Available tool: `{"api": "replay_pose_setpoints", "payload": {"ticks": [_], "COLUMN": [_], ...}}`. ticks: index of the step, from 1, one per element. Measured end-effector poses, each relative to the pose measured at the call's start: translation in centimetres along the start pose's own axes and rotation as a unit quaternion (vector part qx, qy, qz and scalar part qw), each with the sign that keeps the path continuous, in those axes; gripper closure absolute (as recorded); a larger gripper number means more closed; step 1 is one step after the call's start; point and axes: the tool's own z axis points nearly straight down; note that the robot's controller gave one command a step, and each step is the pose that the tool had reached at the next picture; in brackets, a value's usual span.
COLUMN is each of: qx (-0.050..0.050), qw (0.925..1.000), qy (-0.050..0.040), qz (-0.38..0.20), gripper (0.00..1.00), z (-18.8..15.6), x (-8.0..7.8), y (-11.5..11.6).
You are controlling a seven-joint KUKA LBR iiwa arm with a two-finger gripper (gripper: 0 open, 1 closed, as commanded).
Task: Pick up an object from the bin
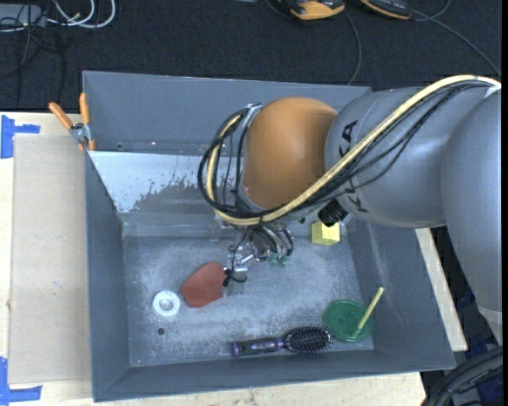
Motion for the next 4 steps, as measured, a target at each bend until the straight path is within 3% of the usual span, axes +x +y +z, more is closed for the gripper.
{"api": "replay_pose_setpoints", "payload": {"ticks": [1, 2, 4], "qx": [0.000, 0.000, 0.000], "qw": [0.9993, 0.9984, 0.9985], "qy": [0.0020, 0.0000, -0.0002], "qz": [-0.038, -0.056, -0.055], "gripper": [0.00, 1.00, 1.00], "z": [7.4, 9.0, 9.0], "x": [0.0, -0.3, -0.3], "y": [-0.5, -0.6, -0.6]}}
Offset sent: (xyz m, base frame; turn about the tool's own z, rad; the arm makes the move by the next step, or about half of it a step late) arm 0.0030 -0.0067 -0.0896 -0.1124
